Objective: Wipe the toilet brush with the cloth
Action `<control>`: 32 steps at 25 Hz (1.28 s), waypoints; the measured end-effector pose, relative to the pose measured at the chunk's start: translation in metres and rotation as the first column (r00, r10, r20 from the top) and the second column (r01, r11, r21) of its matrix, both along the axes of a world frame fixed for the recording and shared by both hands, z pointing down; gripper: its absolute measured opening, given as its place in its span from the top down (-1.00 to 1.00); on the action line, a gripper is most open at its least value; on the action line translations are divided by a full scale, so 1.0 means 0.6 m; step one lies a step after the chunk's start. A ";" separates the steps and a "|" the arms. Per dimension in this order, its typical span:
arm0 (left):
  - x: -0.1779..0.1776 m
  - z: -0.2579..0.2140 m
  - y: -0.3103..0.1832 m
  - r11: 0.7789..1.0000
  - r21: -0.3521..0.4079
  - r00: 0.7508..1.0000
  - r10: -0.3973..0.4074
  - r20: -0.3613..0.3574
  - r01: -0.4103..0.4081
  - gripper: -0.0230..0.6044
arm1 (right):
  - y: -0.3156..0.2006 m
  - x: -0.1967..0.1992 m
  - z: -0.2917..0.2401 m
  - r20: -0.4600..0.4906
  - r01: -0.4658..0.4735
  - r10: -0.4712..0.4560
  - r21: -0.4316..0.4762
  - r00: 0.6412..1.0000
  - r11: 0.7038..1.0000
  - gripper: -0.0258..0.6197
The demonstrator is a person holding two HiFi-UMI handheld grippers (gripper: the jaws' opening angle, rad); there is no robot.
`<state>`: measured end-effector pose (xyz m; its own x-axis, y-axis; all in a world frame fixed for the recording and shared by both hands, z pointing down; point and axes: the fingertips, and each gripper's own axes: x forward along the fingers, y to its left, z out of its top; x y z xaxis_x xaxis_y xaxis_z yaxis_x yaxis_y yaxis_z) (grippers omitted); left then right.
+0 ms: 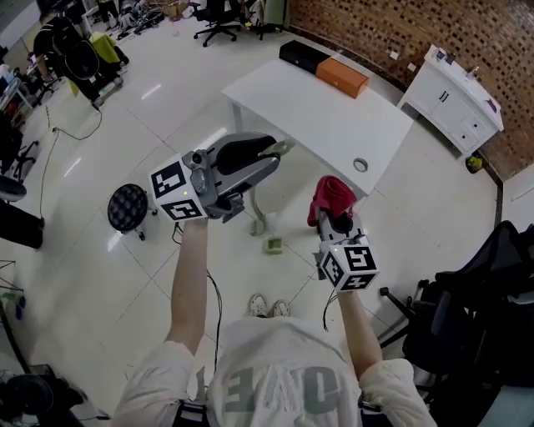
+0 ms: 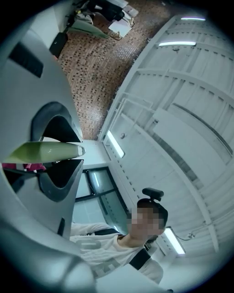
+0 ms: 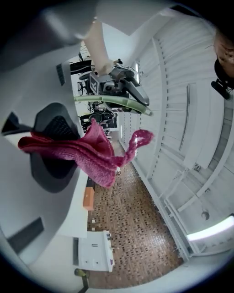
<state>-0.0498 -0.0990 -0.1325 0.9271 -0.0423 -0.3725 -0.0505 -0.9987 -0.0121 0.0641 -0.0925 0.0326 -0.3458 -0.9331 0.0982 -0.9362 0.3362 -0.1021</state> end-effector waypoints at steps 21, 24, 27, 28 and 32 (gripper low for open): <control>0.094 0.596 -0.101 0.990 0.111 0.995 0.079 0.059 -0.085 0.54 | -0.203 0.110 0.667 -0.047 0.027 -0.029 -0.043 0.998 0.999 0.82; 0.106 0.790 -0.138 0.989 0.120 0.995 0.076 0.069 -0.084 0.54 | -0.235 0.114 0.858 -0.019 0.023 -0.024 -0.046 1.000 0.999 0.82; 0.109 0.946 -0.154 0.992 0.086 0.994 0.086 0.062 -0.091 0.54 | -0.236 0.117 1.001 -0.004 0.024 -0.024 -0.064 1.000 0.998 0.82; 0.108 0.985 -0.158 0.993 0.069 0.994 0.087 0.059 -0.091 0.54 | -0.235 0.119 1.036 -0.010 0.024 -0.025 -0.072 1.000 0.997 0.82; 0.109 1.091 -0.182 0.996 0.005 0.994 0.088 0.060 -0.089 0.54 | -0.234 0.134 1.125 -0.028 0.024 -0.028 -0.113 0.999 0.993 0.82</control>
<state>0.0157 -0.2082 0.5224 0.9475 0.0434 -0.3167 0.0392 -0.9990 -0.0197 0.1442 -0.2327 0.7075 -0.3652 -0.9063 0.2126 -0.9305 0.3485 -0.1129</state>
